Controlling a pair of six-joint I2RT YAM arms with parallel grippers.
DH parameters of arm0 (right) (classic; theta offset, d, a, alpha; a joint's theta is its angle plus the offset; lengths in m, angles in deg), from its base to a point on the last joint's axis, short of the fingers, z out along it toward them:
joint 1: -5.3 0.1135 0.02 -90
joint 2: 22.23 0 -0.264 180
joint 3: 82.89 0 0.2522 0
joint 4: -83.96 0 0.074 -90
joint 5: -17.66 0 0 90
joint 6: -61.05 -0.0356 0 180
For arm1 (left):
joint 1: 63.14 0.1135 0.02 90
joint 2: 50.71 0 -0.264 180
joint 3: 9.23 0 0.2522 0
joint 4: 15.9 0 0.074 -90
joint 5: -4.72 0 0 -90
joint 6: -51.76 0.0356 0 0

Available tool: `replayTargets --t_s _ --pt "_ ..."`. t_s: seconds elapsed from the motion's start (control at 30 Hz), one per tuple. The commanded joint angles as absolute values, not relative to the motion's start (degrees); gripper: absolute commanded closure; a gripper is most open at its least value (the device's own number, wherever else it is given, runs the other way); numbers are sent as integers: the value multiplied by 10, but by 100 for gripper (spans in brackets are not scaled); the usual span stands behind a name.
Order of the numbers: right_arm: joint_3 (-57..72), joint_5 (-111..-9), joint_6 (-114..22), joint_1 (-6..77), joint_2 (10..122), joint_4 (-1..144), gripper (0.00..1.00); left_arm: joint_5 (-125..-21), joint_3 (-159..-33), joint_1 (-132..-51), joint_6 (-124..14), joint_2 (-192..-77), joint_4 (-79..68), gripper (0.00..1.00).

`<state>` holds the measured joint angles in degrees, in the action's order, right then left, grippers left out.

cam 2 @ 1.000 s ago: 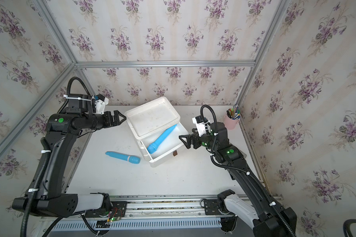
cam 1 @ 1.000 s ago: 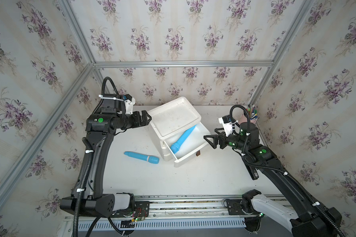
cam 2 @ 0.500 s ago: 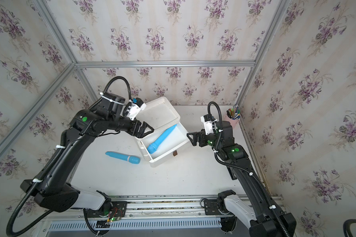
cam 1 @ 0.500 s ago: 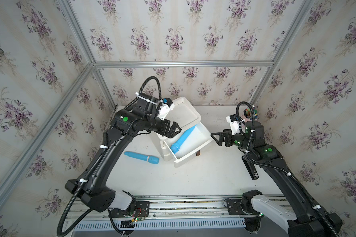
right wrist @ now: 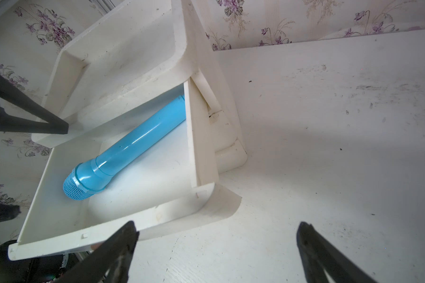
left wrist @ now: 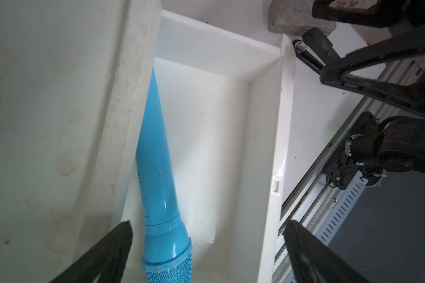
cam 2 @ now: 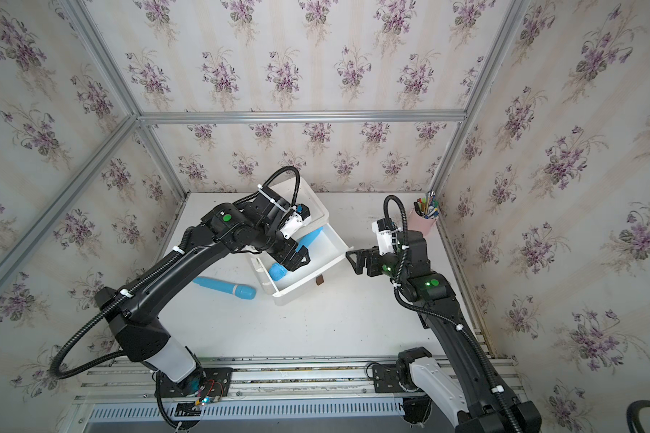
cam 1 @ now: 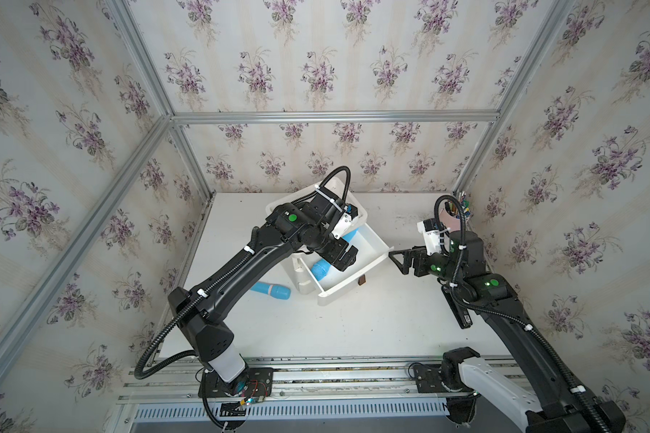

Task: Take the microphone out of the drawer
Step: Pick up the microphone from the drawer.

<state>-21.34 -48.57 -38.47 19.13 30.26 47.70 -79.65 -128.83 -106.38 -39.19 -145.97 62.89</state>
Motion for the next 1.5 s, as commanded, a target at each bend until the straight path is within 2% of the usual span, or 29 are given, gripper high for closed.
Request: replayTargets --t_s 0.0,0.27,0.5,0.9,1.07,1.3,1.43,1.47 --pt "-215 -479 -392 191 298 489 0 -853 -1280 -1066 -387 -1466 626 2" --pt "-224 -473 -391 192 289 491 0 -845 -1241 -1071 -387 -1478 596 5" --pt "-231 -467 -392 191 283 501 0 -919 -1220 -1074 -387 -1483 567 8" --pt "-234 -463 -390 191 278 506 0 -931 -1235 -1074 -381 -1532 564 13" --pt "-233 -461 -388 191 281 511 0 -905 -1235 -1073 -375 -1537 564 24" --pt "-238 -435 -384 191 281 529 0 -919 -1237 -1073 -380 -1540 560 29" --pt "-239 -422 -379 191 274 534 0 -923 -1240 -1072 -379 -1548 558 44" --pt "-238 -420 -377 191 272 533 0 -925 -1241 -1073 -378 -1549 557 44"
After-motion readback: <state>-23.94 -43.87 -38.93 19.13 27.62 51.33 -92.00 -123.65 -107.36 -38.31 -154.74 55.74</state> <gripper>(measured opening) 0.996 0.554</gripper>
